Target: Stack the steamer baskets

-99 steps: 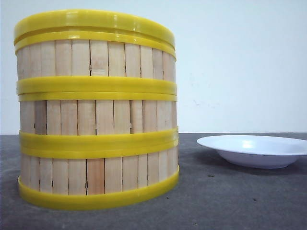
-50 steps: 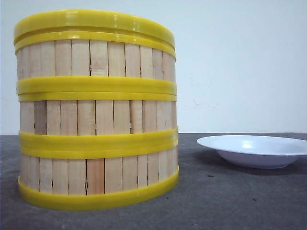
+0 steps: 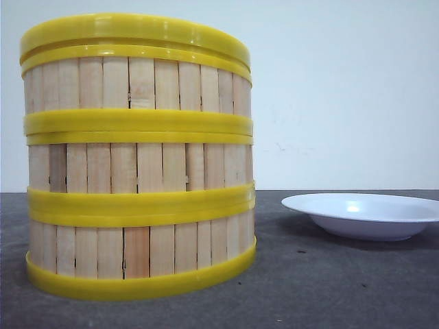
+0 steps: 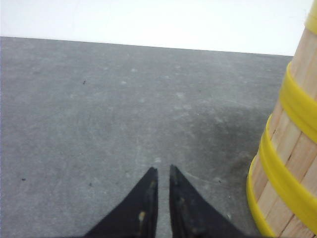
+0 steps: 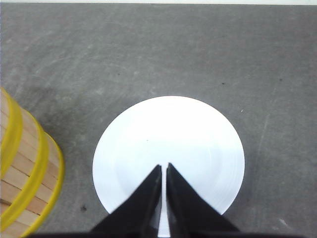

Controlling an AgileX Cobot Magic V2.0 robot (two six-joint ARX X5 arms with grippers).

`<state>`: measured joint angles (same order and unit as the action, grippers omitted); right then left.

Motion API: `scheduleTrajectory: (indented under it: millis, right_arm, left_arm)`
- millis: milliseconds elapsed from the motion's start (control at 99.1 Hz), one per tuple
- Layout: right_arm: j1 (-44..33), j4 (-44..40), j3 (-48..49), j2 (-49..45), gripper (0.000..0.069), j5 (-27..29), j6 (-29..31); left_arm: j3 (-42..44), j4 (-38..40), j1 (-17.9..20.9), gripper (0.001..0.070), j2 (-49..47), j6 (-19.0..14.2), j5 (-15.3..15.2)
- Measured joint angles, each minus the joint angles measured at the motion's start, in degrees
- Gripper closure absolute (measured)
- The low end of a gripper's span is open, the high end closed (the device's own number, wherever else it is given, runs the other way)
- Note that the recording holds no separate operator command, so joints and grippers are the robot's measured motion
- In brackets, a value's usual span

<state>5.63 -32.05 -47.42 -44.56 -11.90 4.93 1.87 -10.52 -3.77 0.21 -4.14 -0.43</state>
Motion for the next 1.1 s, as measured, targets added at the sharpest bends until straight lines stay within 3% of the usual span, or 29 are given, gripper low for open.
scheduleTrajectory:
  millis: [232,504,757,1099]
  right_arm:
    - [-0.2,2.5,2.6,4.3,0.0682,0.1,-0.2]
    - [-2.1,23.7,25.3,27.6,0.0682,1.8,-2.0]
    - [-3.0,23.7,42.7,44.5,0.0682,4.2,-2.2]
    - [-3.0,22.4,46.5,44.3,0.0682,8.8,-2.6]
  left_arm:
    - [0.0,0.0,0.0,0.0695,0.0,0.0,0.0]
    - [0.0,0.0,0.0,0.0695,0.0,0.0,0.0]
    - [0.0,0.0,0.0,0.0695,0.0,0.0,0.0]
    - [0.0,0.0,0.0,0.0695,0.0,0.0,-0.1]
